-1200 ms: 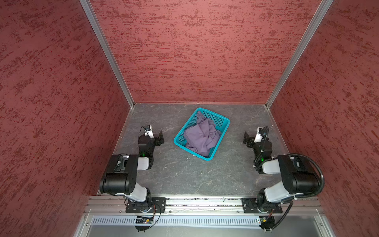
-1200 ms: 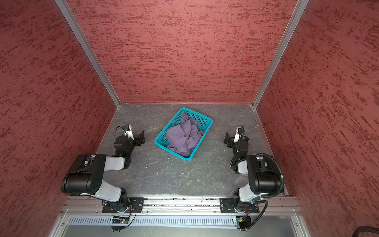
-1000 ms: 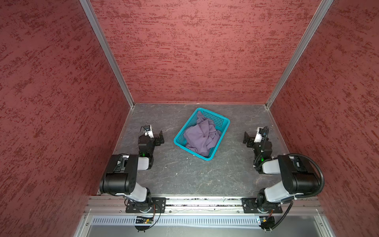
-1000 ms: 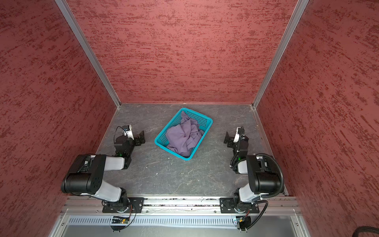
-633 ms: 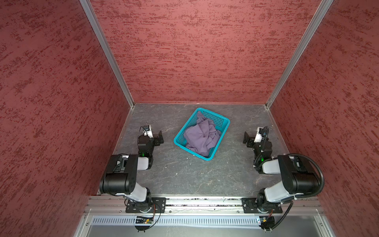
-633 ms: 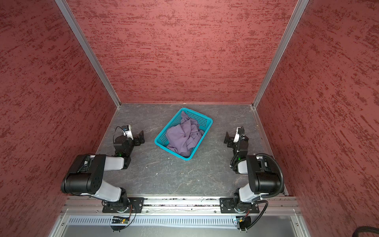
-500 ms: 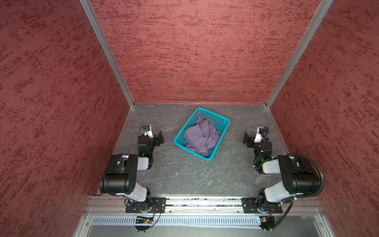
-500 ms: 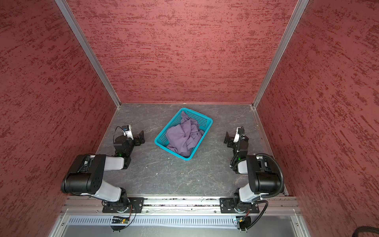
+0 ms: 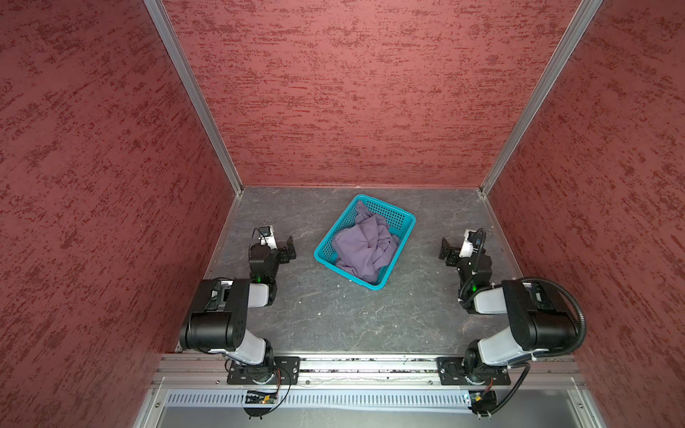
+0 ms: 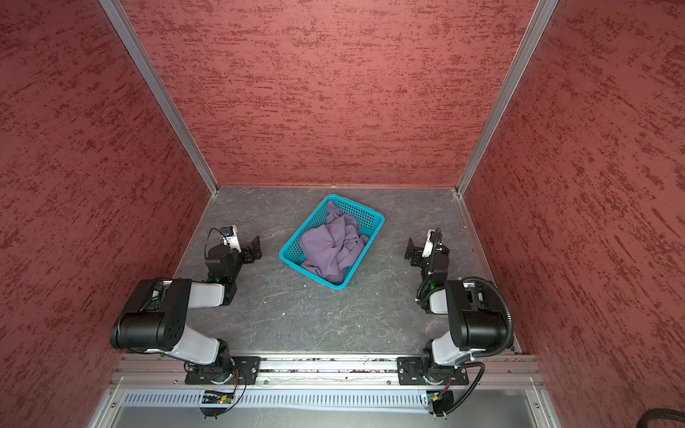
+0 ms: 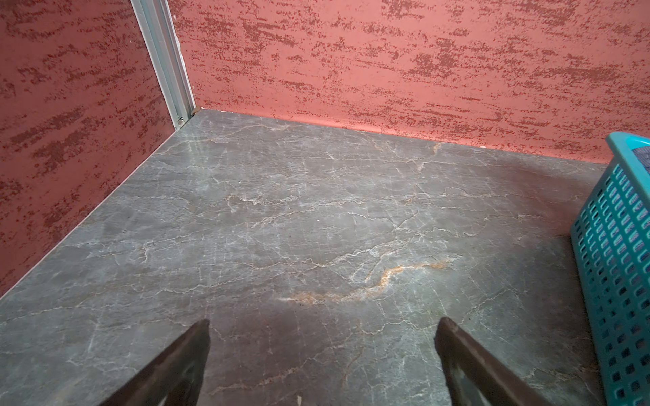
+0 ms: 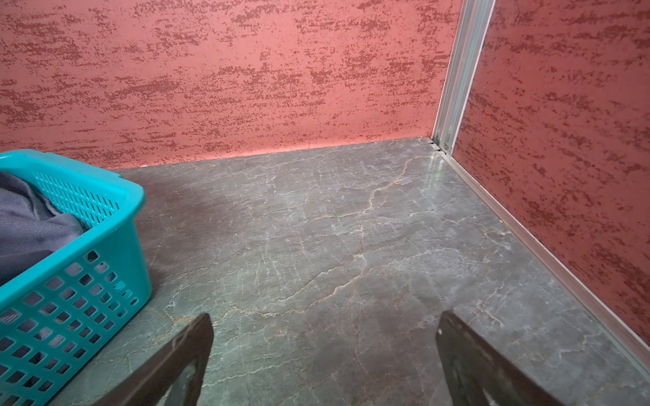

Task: Fold and stack the trousers
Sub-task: Move the basket to the top-right of the table.

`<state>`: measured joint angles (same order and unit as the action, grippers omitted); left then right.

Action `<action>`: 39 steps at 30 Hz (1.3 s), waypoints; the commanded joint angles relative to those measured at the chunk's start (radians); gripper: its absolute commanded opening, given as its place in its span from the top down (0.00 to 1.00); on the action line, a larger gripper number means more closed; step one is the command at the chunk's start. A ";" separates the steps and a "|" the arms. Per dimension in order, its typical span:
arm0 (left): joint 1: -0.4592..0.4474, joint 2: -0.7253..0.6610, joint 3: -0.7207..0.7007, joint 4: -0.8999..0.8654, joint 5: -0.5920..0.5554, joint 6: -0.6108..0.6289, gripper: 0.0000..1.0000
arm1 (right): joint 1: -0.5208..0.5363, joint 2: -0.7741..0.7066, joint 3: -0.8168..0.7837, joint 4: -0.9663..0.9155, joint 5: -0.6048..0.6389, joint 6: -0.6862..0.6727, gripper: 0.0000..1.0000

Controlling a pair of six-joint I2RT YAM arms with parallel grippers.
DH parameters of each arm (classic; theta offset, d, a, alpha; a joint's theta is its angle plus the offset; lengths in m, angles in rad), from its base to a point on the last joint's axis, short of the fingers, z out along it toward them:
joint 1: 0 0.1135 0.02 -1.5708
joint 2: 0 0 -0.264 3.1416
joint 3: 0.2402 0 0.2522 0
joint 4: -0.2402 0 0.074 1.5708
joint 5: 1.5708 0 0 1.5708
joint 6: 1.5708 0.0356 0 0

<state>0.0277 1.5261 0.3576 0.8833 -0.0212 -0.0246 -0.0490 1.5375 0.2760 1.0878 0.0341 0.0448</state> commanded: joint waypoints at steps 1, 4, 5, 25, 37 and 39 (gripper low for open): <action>-0.013 0.003 0.013 0.030 -0.026 0.020 0.00 | -0.007 0.001 0.013 0.044 0.072 0.004 0.01; -0.062 -0.069 0.007 -0.010 -0.191 0.023 0.00 | 0.004 -0.078 -0.001 0.005 0.199 0.035 0.01; -0.080 -0.106 0.027 -0.078 -0.259 0.018 0.01 | 0.013 -0.138 0.012 -0.060 0.249 0.042 0.01; -0.048 -0.256 0.608 -1.269 -0.029 -0.581 0.07 | 0.122 -0.344 0.413 -1.184 0.035 0.391 0.19; -0.268 -0.015 0.690 -1.196 0.249 -0.544 0.36 | 0.467 -0.189 0.676 -1.261 -0.018 0.330 0.39; -0.294 0.020 0.708 -1.212 0.261 -0.538 0.34 | 0.510 -0.147 0.730 -1.286 0.008 0.299 0.27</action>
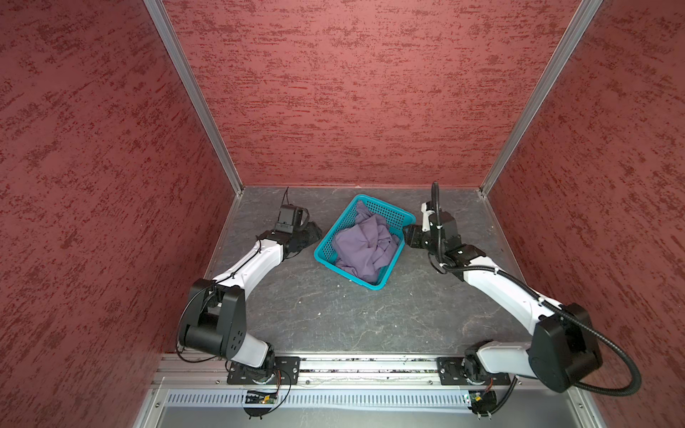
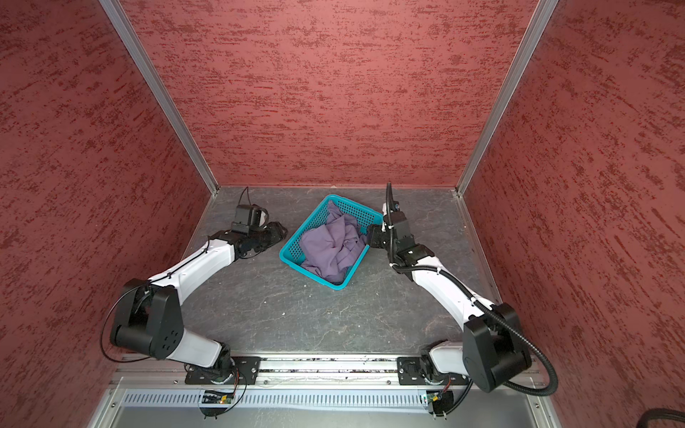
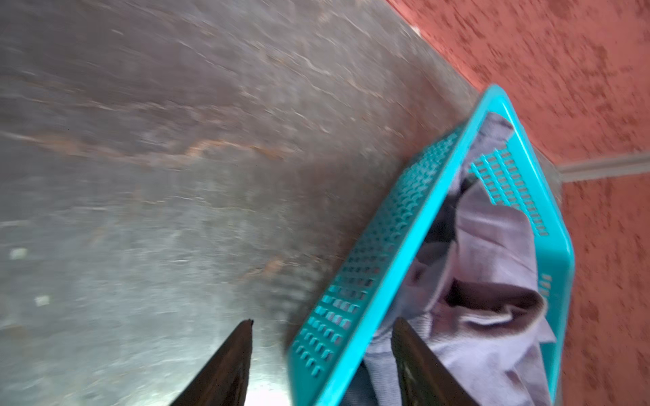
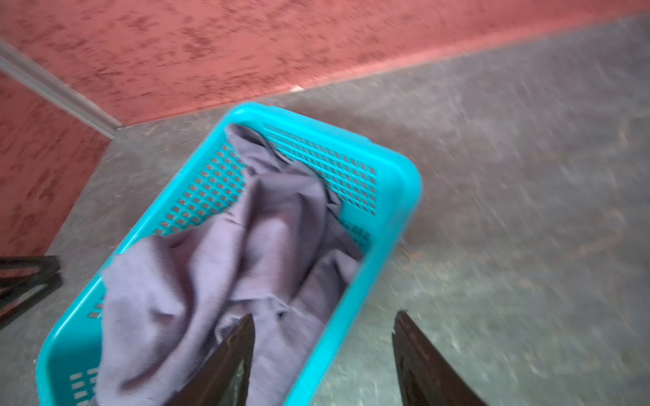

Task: Fold and stack the trousers
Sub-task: Move the basket to the top-right of the table.

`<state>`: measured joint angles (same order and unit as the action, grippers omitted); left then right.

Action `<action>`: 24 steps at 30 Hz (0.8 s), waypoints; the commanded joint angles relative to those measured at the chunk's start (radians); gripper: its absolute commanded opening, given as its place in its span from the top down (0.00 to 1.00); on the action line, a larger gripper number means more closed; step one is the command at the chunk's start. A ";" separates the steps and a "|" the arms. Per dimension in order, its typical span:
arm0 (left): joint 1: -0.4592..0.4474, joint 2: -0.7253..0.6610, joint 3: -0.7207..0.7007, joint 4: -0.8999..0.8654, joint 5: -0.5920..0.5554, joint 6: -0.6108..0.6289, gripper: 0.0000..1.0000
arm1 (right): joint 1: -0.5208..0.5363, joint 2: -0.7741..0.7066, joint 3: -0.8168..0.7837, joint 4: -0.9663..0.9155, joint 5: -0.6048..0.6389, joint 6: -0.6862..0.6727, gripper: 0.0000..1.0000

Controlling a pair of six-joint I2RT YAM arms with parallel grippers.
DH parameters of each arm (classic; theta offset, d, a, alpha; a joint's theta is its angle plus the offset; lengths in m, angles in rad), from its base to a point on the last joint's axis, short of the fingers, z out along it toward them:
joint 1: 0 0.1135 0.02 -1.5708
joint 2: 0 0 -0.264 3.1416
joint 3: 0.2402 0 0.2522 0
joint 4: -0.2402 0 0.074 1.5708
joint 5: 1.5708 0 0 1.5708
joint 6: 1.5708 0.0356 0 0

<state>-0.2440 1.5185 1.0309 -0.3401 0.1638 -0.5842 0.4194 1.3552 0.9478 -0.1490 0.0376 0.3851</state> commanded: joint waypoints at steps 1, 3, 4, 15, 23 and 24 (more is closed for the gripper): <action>-0.037 0.040 0.042 0.007 0.083 0.021 0.32 | 0.059 0.059 0.086 -0.069 0.011 -0.049 0.21; -0.066 0.056 0.047 0.015 0.103 0.017 0.32 | 0.074 0.093 0.122 -0.088 -0.019 -0.047 0.01; -0.082 0.064 0.050 0.023 0.113 0.016 0.32 | 0.076 0.125 0.131 -0.085 -0.047 -0.040 0.01; -0.240 0.180 0.141 0.097 0.185 -0.094 0.34 | 0.076 0.159 0.207 -0.127 0.030 0.003 0.01; -0.329 0.400 0.364 0.116 0.265 -0.187 0.32 | 0.055 0.022 0.153 -0.202 0.165 0.019 0.08; -0.342 0.423 0.387 0.123 0.268 -0.197 0.32 | 0.049 -0.003 0.142 -0.215 0.179 0.023 0.11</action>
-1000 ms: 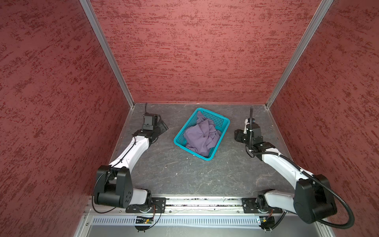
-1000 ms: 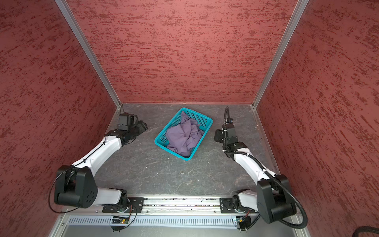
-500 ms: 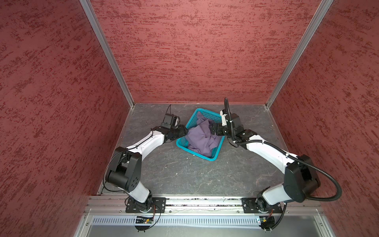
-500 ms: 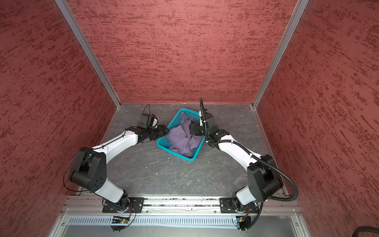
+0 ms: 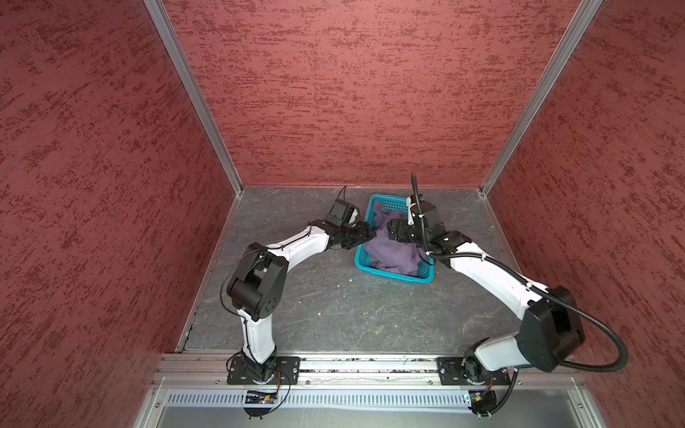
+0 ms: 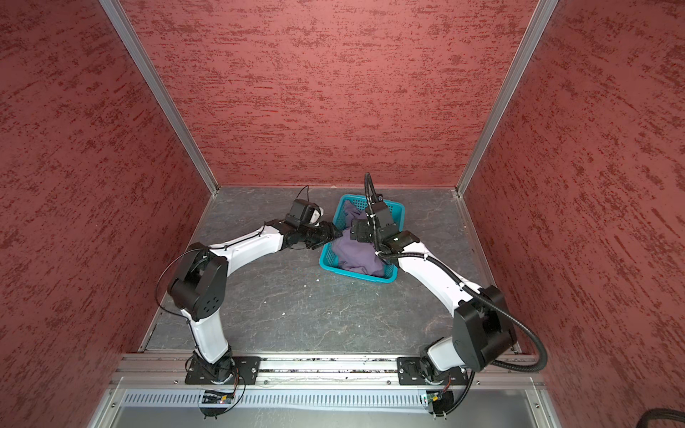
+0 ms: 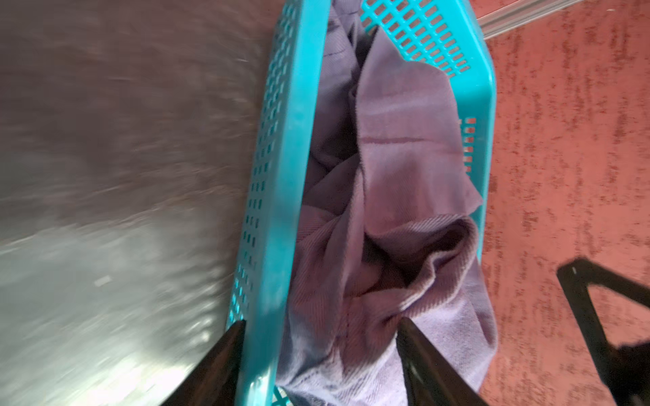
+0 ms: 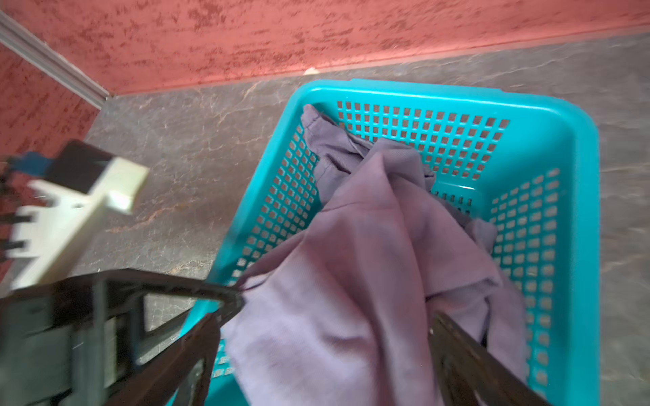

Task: Fold and stack the trousers
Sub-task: Move the basket to the top-right of the table, then pick up the trousers from the basket.

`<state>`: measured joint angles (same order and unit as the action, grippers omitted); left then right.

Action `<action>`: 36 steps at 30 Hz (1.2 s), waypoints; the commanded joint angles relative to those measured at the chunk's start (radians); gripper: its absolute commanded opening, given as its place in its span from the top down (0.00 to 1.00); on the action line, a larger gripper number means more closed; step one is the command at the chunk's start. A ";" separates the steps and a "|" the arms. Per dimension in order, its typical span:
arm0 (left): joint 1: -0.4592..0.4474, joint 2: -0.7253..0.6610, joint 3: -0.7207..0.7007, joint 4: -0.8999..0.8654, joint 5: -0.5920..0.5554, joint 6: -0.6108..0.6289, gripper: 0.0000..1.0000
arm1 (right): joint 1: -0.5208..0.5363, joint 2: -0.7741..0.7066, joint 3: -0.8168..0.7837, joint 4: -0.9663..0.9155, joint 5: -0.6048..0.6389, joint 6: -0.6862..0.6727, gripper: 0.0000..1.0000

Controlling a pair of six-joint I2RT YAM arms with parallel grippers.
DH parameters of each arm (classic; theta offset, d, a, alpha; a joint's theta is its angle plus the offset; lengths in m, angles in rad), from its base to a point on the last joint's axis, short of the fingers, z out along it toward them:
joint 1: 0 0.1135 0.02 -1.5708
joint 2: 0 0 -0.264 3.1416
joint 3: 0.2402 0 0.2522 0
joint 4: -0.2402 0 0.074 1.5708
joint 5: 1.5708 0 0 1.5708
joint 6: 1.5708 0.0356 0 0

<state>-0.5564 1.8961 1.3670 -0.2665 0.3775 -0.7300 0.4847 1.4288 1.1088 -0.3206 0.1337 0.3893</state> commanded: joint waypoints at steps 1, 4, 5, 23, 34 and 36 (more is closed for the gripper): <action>-0.044 0.070 0.076 0.052 0.052 -0.058 0.31 | -0.024 -0.098 -0.028 -0.058 0.094 0.024 0.13; -0.080 0.139 0.150 0.045 0.051 -0.096 0.31 | -0.062 -0.139 -0.041 -0.121 0.105 0.041 0.18; -0.091 0.158 0.170 0.051 0.060 -0.109 0.31 | -0.076 -0.145 -0.041 -0.145 0.103 0.047 0.19; -0.100 0.034 0.174 0.086 0.129 -0.144 0.29 | -0.261 0.052 -0.110 -0.132 -0.083 0.055 0.04; 0.148 -0.383 -0.136 -0.125 -0.088 -0.050 0.26 | -0.347 0.319 -0.080 0.041 -0.197 0.138 0.11; 0.194 -0.452 -0.184 -0.136 -0.114 -0.045 0.26 | -0.350 0.351 -0.072 0.061 -0.221 0.150 0.33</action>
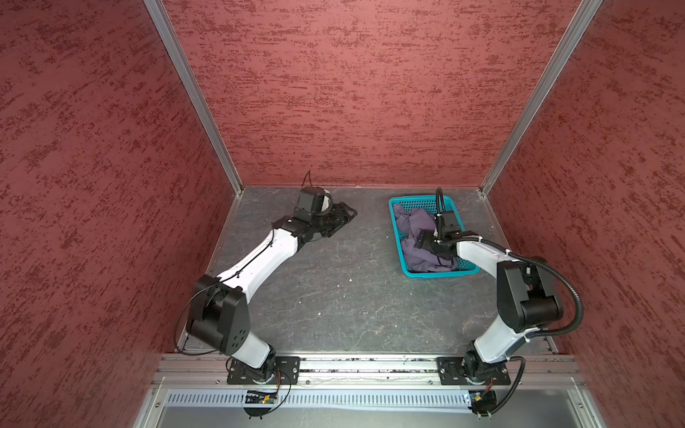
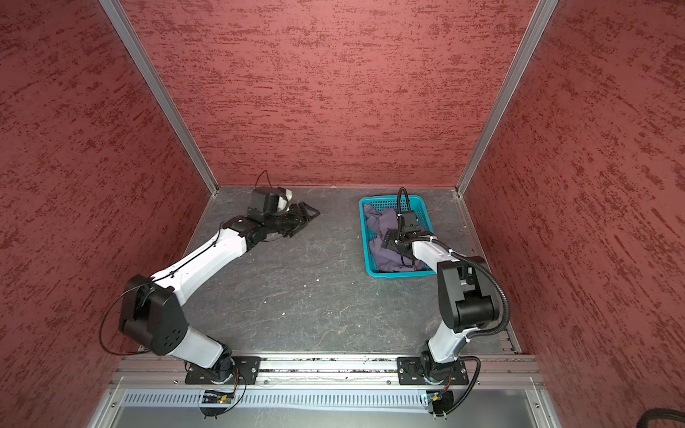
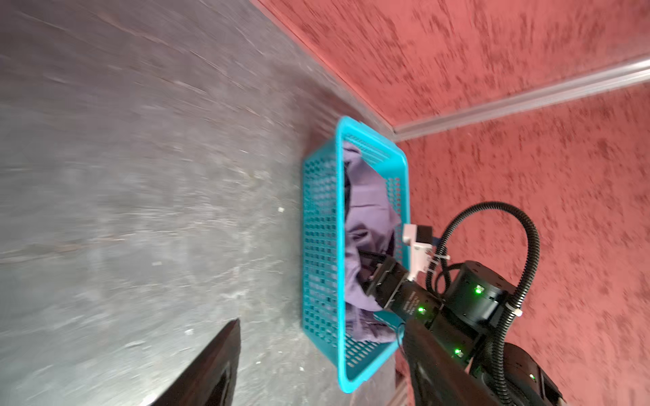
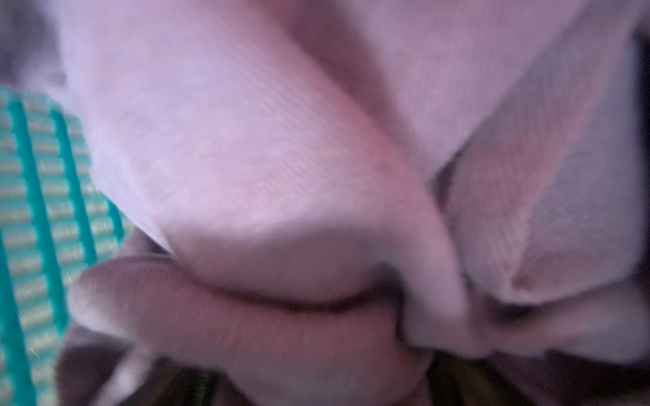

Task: Fold and stack the trousers
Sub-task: Pick up the trousers from the basket.

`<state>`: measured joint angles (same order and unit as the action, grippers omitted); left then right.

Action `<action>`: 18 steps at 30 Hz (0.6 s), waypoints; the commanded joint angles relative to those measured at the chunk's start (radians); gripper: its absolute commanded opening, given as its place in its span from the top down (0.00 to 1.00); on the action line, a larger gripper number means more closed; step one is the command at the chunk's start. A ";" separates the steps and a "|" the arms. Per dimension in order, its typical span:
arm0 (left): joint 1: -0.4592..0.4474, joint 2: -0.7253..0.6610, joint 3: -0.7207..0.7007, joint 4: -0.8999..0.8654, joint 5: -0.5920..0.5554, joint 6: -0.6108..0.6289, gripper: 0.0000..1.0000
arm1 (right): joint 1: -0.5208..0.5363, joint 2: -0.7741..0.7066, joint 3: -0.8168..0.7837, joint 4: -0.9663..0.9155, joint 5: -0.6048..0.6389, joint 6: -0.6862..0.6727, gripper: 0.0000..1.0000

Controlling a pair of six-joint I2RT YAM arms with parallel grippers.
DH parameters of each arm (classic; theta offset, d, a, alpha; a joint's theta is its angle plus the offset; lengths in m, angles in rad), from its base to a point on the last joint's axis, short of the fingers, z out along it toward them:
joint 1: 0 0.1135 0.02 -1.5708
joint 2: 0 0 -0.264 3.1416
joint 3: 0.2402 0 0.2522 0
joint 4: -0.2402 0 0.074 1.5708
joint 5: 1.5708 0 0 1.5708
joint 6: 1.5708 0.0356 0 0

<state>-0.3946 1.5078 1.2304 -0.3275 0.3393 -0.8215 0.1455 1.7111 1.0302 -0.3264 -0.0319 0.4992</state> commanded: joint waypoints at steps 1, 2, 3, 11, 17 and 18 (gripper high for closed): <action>0.050 -0.090 -0.069 -0.077 -0.087 0.047 0.25 | -0.010 0.080 0.008 0.075 -0.064 0.044 0.47; 0.066 -0.114 -0.086 -0.077 -0.100 0.051 0.24 | -0.009 0.086 0.010 0.082 -0.066 0.048 0.62; 0.074 -0.128 -0.094 -0.077 -0.114 0.061 0.24 | -0.010 0.090 0.014 0.087 -0.067 0.049 0.75; 0.060 -0.111 -0.011 -0.149 -0.164 0.150 0.01 | -0.011 0.003 0.241 -0.039 -0.002 -0.029 1.00; 0.046 -0.119 -0.012 -0.120 -0.156 0.165 0.01 | 0.045 -0.114 0.532 -0.108 -0.004 -0.089 1.00; 0.047 -0.123 -0.015 -0.120 -0.160 0.166 0.01 | 0.067 -0.123 0.575 -0.114 -0.002 -0.108 1.00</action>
<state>-0.3416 1.3945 1.2072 -0.4538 0.1982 -0.6891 0.1570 1.7004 1.4639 -0.4934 -0.0437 0.4538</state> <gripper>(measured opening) 0.994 0.157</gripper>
